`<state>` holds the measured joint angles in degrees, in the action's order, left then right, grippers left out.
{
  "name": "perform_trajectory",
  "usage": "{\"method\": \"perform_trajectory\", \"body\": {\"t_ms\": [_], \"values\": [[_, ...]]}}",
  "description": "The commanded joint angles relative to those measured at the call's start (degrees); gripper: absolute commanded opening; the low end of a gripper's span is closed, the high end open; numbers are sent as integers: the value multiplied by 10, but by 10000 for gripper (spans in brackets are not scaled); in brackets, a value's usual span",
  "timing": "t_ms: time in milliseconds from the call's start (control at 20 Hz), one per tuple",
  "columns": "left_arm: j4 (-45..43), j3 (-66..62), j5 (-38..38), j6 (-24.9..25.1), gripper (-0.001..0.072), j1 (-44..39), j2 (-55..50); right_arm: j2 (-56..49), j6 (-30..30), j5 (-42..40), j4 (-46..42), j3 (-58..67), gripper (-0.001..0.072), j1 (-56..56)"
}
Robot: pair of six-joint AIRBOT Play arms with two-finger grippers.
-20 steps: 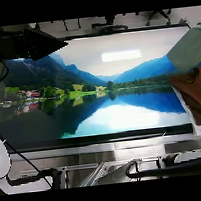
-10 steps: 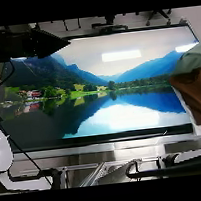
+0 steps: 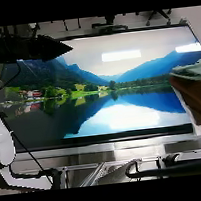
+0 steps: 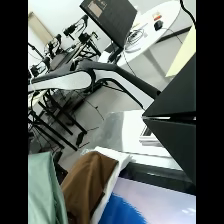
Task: Fold the shirts.
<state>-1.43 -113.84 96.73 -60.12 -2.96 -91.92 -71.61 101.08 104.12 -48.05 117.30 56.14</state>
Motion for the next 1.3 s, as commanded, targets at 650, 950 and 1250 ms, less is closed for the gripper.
{"method": "perform_trajectory", "body": {"t_ms": [650, 950, 1250], "values": [[-1, 0, 7, 20, 12, 0, -14, 128, -67, -22, -346, -395, 24, 33], [-1, 0, 0, 20, 12, 0, -14, 86, -86, -94, -343, -415, 523, 33], [-1, 0, -56, 20, 12, 0, -13, 121, -28, -50, -214, -374, 500, -58]]}}
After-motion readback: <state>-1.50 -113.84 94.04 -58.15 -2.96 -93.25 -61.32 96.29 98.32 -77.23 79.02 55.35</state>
